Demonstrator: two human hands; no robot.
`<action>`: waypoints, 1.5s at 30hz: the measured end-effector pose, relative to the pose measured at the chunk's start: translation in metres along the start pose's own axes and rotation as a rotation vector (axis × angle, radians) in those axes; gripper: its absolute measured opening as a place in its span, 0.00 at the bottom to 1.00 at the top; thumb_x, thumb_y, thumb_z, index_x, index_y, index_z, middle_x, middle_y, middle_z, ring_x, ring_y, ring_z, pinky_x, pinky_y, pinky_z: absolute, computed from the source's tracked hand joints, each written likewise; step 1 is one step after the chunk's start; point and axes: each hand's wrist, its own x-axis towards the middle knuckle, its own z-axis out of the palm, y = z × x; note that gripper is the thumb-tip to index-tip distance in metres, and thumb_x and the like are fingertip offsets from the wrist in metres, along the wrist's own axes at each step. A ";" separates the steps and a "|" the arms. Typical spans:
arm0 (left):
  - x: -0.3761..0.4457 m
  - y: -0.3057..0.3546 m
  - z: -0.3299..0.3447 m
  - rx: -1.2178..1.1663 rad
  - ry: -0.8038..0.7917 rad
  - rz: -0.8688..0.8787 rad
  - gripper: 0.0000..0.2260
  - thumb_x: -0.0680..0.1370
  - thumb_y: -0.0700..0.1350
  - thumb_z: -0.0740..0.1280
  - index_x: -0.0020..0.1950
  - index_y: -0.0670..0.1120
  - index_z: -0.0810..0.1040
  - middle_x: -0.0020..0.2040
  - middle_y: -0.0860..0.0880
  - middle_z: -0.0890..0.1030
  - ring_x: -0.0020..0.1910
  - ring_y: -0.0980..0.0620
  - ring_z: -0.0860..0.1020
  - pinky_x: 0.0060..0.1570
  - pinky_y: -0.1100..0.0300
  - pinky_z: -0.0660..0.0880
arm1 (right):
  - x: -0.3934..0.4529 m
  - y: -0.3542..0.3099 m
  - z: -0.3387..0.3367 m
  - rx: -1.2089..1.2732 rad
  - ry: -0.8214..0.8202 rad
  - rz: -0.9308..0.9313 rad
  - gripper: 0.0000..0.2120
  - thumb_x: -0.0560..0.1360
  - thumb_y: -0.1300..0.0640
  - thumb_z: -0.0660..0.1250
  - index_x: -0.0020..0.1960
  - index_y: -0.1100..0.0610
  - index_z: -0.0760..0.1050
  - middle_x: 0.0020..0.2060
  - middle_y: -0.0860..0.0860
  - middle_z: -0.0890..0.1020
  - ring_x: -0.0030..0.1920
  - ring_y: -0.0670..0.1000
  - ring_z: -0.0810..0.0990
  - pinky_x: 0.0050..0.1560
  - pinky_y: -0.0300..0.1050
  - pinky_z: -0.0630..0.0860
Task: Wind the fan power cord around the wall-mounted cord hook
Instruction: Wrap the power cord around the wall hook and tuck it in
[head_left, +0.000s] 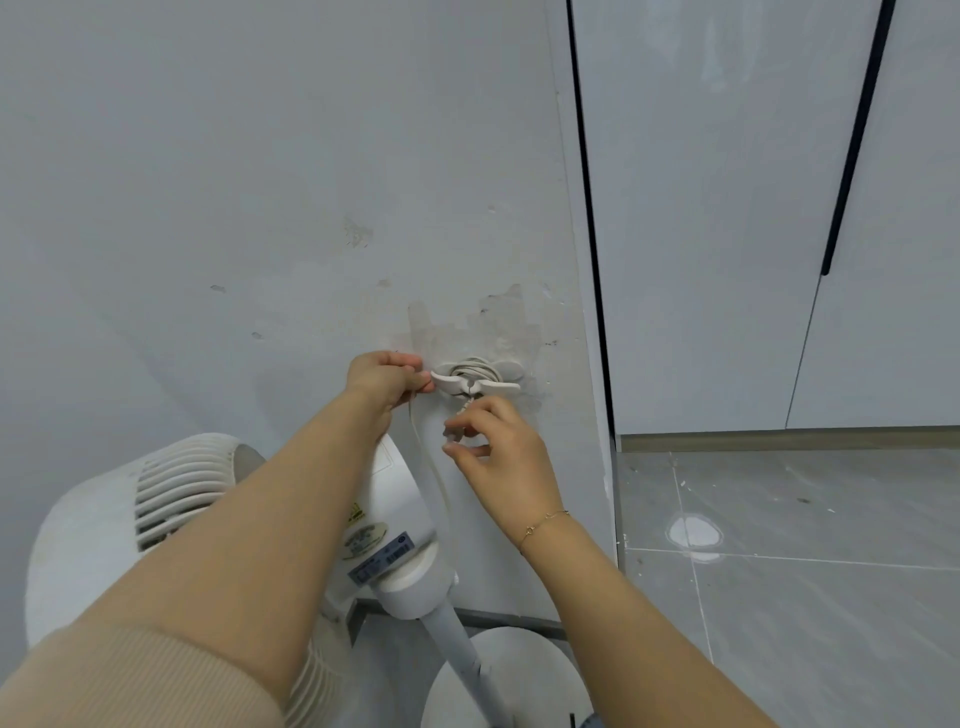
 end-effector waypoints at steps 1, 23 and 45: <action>0.001 0.000 -0.003 0.012 -0.025 0.008 0.12 0.71 0.24 0.65 0.38 0.40 0.73 0.36 0.43 0.73 0.19 0.57 0.77 0.29 0.69 0.77 | 0.001 -0.002 0.001 0.000 0.017 -0.012 0.05 0.73 0.59 0.69 0.49 0.56 0.80 0.49 0.47 0.76 0.46 0.46 0.78 0.48 0.39 0.80; 0.003 0.003 -0.004 -0.092 -0.033 -0.184 0.12 0.73 0.27 0.66 0.41 0.44 0.73 0.19 0.52 0.78 0.18 0.58 0.77 0.24 0.69 0.71 | 0.013 -0.010 0.006 0.135 0.312 0.010 0.05 0.73 0.60 0.69 0.49 0.57 0.81 0.45 0.46 0.79 0.42 0.37 0.77 0.45 0.27 0.73; -0.018 0.005 0.013 0.288 0.100 0.221 0.17 0.68 0.25 0.62 0.46 0.45 0.78 0.31 0.51 0.69 0.31 0.54 0.68 0.28 0.67 0.66 | 0.002 -0.005 0.015 0.005 0.055 0.135 0.06 0.71 0.58 0.71 0.47 0.56 0.76 0.45 0.48 0.75 0.43 0.45 0.75 0.49 0.45 0.77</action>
